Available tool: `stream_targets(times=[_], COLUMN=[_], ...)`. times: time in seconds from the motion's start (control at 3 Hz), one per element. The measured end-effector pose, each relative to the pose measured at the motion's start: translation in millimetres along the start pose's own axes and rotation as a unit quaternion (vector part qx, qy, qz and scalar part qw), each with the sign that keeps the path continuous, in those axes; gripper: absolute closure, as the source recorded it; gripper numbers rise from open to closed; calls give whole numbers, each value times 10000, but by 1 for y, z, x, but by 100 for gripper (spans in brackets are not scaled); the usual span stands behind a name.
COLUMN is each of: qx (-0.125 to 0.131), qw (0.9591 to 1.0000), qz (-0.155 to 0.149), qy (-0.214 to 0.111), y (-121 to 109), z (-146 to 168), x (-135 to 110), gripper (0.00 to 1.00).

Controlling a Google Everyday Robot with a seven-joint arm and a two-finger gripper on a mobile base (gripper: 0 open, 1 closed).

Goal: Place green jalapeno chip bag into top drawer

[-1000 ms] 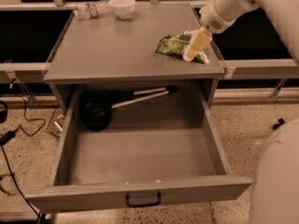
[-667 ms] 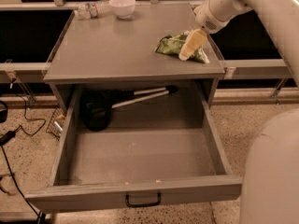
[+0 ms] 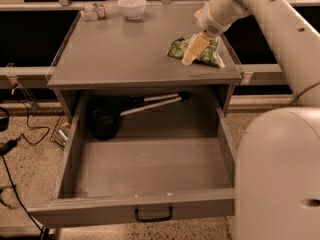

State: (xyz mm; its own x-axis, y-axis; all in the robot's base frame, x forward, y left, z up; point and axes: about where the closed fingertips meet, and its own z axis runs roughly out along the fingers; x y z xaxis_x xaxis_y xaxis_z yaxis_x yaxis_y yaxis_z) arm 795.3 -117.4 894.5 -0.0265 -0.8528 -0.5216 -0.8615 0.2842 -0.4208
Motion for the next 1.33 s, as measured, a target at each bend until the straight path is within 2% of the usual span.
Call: stream_targets(times=[0.67,1.0,1.33], qx=[-437,-453,-453], qw=[9979,9978,9978], qz=[-7,-6,-6], qy=[472,489,489], y=[8,8,8], z=[29,29,29], x=[15,16,16], gripper=[0,18,42])
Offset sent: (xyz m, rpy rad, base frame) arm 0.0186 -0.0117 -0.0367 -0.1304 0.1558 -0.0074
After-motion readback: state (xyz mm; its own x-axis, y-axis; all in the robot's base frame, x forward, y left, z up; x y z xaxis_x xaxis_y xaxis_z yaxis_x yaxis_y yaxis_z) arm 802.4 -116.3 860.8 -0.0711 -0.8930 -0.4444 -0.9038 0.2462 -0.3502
